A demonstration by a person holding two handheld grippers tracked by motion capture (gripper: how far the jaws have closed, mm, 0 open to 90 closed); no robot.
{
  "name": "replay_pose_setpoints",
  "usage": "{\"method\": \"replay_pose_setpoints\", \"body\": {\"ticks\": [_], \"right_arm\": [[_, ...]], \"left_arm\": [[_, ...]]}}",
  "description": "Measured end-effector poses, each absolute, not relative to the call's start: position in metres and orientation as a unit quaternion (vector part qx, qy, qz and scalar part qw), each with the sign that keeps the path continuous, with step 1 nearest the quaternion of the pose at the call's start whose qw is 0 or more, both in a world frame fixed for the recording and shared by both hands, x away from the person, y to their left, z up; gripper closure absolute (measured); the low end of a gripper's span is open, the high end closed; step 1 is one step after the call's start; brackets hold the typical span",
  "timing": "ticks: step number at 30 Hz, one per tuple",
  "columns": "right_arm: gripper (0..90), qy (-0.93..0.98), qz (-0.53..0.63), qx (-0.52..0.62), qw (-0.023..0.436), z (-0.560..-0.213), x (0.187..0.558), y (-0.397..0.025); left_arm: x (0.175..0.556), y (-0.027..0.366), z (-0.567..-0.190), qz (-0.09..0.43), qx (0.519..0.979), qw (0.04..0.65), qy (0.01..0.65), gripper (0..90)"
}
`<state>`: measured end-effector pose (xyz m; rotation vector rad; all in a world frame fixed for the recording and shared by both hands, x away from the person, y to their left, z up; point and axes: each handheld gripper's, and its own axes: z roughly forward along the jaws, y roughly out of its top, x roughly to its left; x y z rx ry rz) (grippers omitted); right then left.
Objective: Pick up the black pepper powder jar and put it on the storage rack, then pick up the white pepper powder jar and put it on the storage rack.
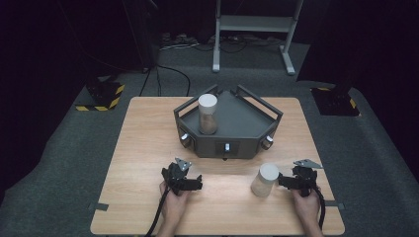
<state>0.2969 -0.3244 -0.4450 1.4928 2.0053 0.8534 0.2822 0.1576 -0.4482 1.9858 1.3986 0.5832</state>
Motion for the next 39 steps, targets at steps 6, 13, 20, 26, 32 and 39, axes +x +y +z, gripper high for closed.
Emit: {"method": "replay_pose_setpoints", "body": {"ticks": [6, 13, 20, 26, 32, 39], "right_arm": [[7.1, 0.736, 0.313, 0.547, 0.247, -0.445, 0.297, -0.324], [5.5, 0.734, 0.310, 0.552, 0.247, -0.444, 0.298, -0.322], [4.2, 0.744, 0.305, 0.542, 0.242, -0.441, 0.293, -0.328], [3.4, 0.754, 0.324, 0.520, 0.238, -0.438, 0.279, -0.344], [4.0, 0.772, 0.334, 0.496, 0.216, -0.435, 0.271, -0.356], [5.0, 0.794, 0.353, 0.456, 0.191, -0.438, 0.256, -0.364]], "left_arm": [[0.282, 0.157, -0.448, 0.222, 0.754, 0.316, 0.532, 0.4], [0.282, 0.157, -0.448, 0.222, 0.753, 0.316, 0.532, 0.5], [0.282, 0.157, -0.448, 0.221, 0.753, 0.317, 0.533, 0.5], [0.282, 0.157, -0.449, 0.221, 0.753, 0.317, 0.533, 0.6], [0.282, 0.157, -0.448, 0.221, 0.753, 0.317, 0.533, 0.6], [0.282, 0.157, -0.448, 0.221, 0.753, 0.317, 0.533, 0.6]]}}
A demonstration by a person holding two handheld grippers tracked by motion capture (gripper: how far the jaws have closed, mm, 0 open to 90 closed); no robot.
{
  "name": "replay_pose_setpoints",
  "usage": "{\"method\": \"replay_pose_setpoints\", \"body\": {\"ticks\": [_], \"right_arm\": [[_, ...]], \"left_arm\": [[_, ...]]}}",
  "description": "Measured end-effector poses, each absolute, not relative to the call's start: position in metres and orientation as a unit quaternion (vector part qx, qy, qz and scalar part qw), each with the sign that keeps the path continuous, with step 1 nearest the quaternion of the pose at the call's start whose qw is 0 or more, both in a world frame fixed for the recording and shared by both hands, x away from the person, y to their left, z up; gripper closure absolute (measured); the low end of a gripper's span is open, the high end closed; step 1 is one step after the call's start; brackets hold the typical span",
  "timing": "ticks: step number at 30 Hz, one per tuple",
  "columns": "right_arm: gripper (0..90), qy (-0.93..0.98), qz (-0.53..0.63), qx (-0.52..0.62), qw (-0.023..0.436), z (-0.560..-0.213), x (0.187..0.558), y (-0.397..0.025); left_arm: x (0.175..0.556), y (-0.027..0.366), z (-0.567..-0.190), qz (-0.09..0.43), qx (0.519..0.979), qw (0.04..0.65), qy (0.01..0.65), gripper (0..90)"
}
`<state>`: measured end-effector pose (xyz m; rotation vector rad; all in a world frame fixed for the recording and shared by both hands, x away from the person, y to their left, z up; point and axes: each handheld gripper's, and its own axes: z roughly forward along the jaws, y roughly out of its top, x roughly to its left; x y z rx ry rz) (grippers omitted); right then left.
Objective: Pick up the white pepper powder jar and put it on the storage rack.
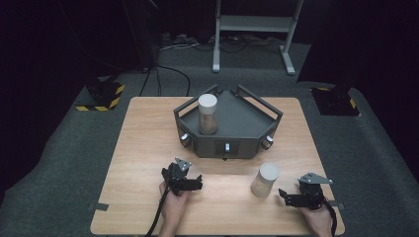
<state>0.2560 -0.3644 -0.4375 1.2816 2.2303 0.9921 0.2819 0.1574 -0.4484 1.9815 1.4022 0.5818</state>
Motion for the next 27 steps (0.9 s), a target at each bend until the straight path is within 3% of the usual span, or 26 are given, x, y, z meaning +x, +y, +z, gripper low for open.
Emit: {"method": "replay_pose_setpoints", "body": {"ticks": [10, 27], "right_arm": [[4.7, 0.807, 0.398, 0.410, 0.149, -0.441, 0.255, -0.366], [4.8, 0.798, 0.445, 0.381, 0.141, -0.439, 0.260, -0.351]], "left_arm": [[0.282, 0.158, -0.448, 0.221, 0.753, 0.318, 0.533, 0.6], [0.282, 0.158, -0.448, 0.221, 0.753, 0.318, 0.532, 0.6]]}}
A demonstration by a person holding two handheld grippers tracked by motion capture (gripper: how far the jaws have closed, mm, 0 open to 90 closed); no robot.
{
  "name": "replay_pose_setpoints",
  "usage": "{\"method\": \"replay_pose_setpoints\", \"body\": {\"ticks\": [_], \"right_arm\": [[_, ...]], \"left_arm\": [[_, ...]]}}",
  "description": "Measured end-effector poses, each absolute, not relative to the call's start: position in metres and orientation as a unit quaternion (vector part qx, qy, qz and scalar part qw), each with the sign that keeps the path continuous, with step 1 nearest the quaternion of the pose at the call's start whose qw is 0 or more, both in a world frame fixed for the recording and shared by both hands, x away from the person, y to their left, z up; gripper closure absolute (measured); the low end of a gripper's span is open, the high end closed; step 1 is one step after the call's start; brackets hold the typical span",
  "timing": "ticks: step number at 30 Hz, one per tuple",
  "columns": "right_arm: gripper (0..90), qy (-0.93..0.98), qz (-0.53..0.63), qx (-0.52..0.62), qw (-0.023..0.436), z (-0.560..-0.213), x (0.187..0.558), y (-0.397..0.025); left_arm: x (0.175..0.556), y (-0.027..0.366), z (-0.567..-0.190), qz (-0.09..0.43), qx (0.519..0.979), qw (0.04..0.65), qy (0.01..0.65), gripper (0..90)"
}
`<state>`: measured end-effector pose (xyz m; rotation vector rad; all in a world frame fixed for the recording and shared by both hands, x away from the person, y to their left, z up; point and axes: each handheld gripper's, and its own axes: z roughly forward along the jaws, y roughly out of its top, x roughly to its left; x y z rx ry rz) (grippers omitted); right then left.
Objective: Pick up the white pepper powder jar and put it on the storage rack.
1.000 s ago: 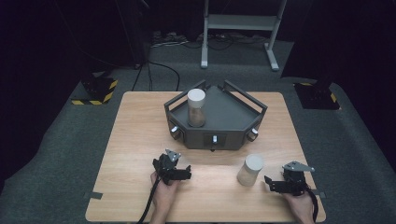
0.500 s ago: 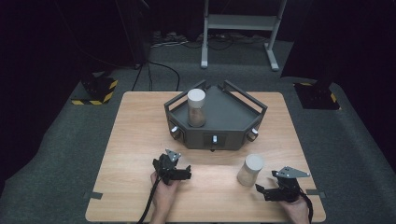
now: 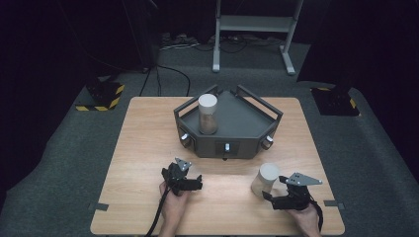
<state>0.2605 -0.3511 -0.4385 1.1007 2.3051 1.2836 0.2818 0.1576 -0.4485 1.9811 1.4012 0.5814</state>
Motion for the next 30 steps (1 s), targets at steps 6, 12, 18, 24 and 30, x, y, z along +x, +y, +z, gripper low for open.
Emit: {"method": "replay_pose_setpoints", "body": {"ticks": [6, 12, 18, 24, 30], "right_arm": [[5.8, 0.793, 0.458, 0.376, 0.140, -0.437, 0.264, -0.347], [10.1, 0.794, 0.467, 0.365, 0.137, -0.434, 0.270, -0.339], [16.0, 0.794, 0.468, 0.361, 0.142, -0.431, 0.273, -0.330], [22.3, 0.795, 0.463, 0.355, 0.167, -0.429, 0.268, -0.320], [28.3, 0.789, 0.466, 0.356, 0.186, -0.429, 0.262, -0.317]], "left_arm": [[0.282, 0.157, -0.448, 0.221, 0.753, 0.317, 0.533, 0.6], [0.282, 0.157, -0.448, 0.221, 0.753, 0.317, 0.533, 0.6], [0.282, 0.157, -0.448, 0.221, 0.753, 0.317, 0.533, 0.6], [0.282, 0.158, -0.448, 0.221, 0.753, 0.318, 0.532, 0.6], [0.282, 0.158, -0.449, 0.221, 0.753, 0.318, 0.532, 0.6]]}}
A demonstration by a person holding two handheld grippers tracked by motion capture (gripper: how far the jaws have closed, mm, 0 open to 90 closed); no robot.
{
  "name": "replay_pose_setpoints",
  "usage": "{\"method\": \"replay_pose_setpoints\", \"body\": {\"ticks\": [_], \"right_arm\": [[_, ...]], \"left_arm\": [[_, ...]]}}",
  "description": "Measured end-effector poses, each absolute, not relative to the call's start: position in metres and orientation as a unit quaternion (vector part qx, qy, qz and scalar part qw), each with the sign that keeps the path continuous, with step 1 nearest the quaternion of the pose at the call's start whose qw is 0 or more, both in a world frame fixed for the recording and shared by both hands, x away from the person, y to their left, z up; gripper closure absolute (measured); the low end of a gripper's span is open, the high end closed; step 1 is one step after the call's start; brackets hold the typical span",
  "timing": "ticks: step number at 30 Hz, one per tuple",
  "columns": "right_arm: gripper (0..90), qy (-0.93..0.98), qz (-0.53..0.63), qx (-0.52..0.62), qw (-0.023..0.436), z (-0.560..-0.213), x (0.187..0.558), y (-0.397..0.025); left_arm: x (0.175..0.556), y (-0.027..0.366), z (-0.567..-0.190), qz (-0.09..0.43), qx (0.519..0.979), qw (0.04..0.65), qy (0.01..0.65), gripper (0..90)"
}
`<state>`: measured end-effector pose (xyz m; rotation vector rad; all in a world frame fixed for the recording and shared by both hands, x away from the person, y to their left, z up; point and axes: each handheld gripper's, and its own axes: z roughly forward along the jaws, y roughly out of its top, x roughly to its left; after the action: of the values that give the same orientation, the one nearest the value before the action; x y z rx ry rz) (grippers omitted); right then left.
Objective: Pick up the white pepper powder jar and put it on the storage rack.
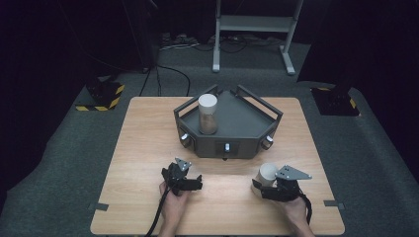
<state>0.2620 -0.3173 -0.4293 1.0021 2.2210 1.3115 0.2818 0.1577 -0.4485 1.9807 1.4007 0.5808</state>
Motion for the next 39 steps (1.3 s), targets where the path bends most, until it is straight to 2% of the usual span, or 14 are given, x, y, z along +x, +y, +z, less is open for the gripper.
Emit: {"method": "replay_pose_setpoints", "body": {"ticks": [1, 6, 22, 39], "right_arm": [[31.0, 0.786, 0.469, 0.354, 0.190, -0.429, 0.261, -0.318], [33.6, 0.786, 0.472, 0.346, 0.201, -0.429, 0.258, -0.317], [34.8, 0.778, 0.475, 0.352, 0.211, -0.429, 0.256, -0.315], [35.0, 0.771, 0.482, 0.359, 0.211, -0.409, 0.264, -0.319]], "left_arm": [[0.282, 0.158, -0.449, 0.221, 0.753, 0.318, 0.532, 0.7], [0.282, 0.158, -0.448, 0.221, 0.753, 0.318, 0.532, 0.7], [0.282, 0.158, -0.448, 0.220, 0.753, 0.318, 0.532, 0.7], [0.282, 0.158, -0.448, 0.220, 0.753, 0.319, 0.532, 0.7]]}}
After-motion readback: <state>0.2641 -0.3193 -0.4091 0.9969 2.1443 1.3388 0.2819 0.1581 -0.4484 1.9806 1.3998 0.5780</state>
